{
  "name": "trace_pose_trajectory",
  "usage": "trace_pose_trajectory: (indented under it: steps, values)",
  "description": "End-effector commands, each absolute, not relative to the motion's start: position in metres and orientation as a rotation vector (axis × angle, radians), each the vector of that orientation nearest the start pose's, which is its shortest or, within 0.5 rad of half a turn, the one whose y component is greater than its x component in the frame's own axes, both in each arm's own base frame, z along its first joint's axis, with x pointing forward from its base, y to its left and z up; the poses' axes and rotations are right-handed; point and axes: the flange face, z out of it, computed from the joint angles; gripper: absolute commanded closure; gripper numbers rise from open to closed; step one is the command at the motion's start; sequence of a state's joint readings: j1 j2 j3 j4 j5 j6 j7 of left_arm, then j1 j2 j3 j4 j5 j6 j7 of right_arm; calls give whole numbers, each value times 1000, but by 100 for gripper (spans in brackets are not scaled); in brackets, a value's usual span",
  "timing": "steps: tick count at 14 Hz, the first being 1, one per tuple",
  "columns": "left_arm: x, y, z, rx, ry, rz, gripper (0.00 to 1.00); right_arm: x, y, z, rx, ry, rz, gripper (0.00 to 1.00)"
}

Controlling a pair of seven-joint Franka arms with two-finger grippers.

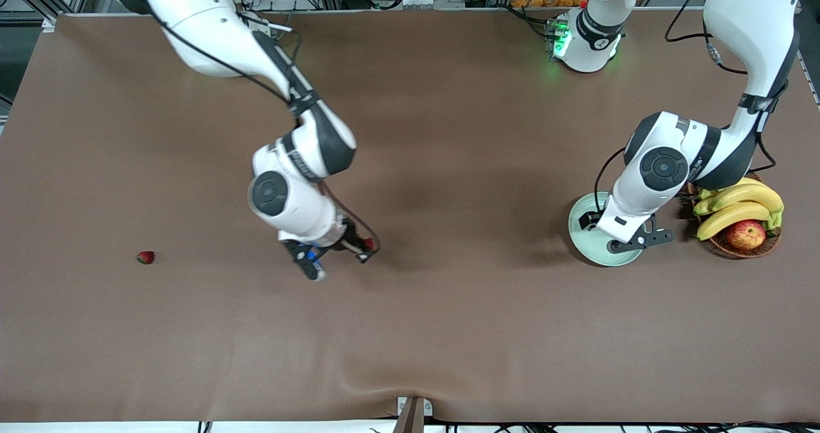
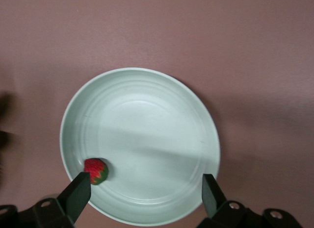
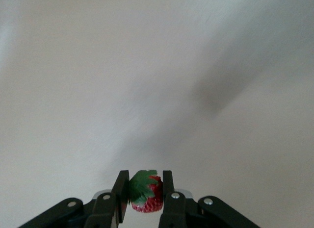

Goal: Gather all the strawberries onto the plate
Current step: 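Carry the second strawberry to mid-table and release it with the right gripper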

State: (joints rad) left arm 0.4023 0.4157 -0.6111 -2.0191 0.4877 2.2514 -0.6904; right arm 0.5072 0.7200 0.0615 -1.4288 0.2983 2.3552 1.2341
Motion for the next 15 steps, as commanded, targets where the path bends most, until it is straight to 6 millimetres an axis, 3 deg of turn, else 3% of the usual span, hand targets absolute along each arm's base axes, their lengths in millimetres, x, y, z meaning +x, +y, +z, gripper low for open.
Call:
trace_pose_trajectory:
  steps: [1,4,7,9,10,11,12,15]
  values:
    - [584,-115,282,-3028,-352,54,0,623,447,271,-2436,1248,84,100]
    - [584,-135,286,-3038,-362,44,0,597,505,236,-2355,1275,62,100]
    - [578,-161,286,-3061,-387,66,0,574,538,219,-2348,1253,68,100]
    - [576,-182,281,-3072,-443,91,0,560,552,218,-2344,1244,76,100]
    - [575,-192,275,-3071,-474,105,0,555,558,218,-2329,1269,86,70]
    - [577,-202,272,-3078,-499,113,0,554,560,218,-2316,1290,90,24]
    - [579,-212,266,-3079,-537,127,0,552,561,218,-2321,1283,88,0]
    - [580,-237,255,-3086,-558,144,0,566,548,232,-2325,1273,62,0]
